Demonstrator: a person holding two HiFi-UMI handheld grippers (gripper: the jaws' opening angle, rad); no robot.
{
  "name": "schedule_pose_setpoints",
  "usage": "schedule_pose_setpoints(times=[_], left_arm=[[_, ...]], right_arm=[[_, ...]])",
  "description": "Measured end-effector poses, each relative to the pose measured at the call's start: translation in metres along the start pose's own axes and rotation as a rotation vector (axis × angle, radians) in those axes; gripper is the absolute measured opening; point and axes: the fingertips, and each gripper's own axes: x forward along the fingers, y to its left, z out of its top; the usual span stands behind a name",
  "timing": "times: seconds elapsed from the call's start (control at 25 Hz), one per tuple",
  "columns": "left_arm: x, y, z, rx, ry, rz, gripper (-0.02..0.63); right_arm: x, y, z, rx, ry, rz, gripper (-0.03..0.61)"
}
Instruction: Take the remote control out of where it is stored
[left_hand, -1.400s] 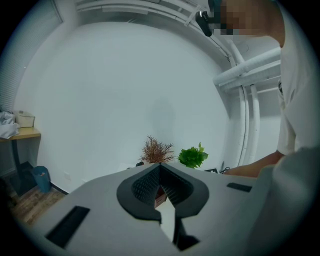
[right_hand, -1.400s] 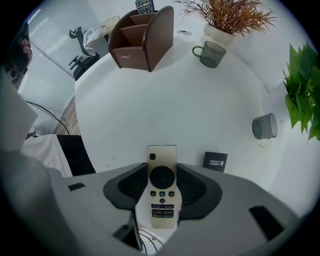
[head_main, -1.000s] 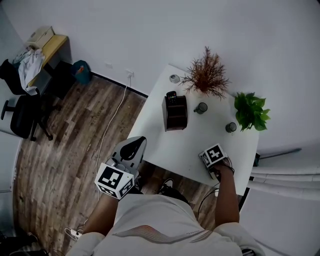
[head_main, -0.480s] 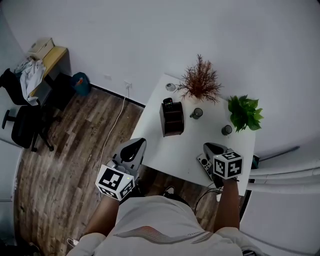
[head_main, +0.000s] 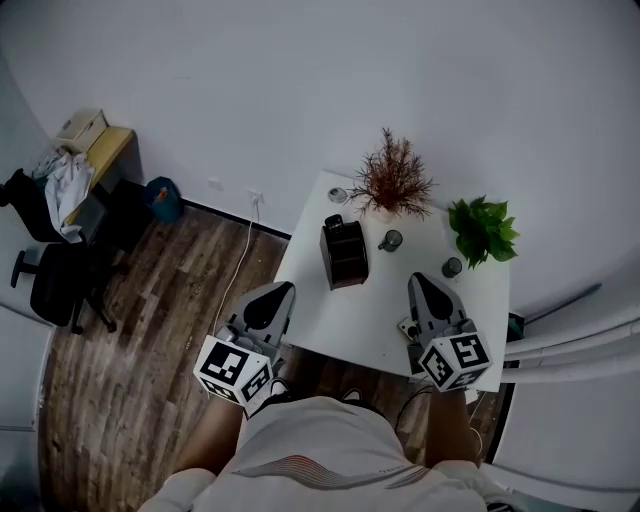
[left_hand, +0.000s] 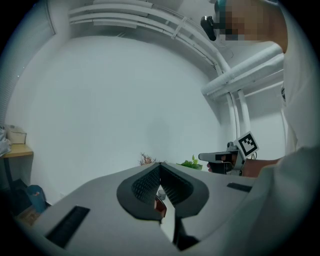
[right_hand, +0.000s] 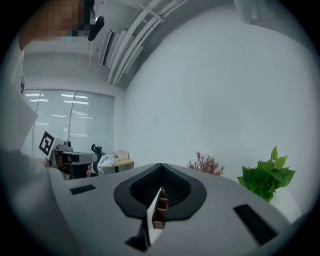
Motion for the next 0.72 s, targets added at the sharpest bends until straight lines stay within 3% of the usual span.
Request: schedule_pose_setpoints(times=[0.16,0.72], left_arm=[[-0.006,0.003,0.007,0.005,-0.013,0.004,0.008],[-0.014,0.007,0.009,0.012,-0.018,0.0,0.009]], right_arm=[[-0.003,0.009,0.015,-0.042,-0.079,-0.014,0.015],[0.003,0.017,0.011,-0.052,-0.025,-0.031,0.015]])
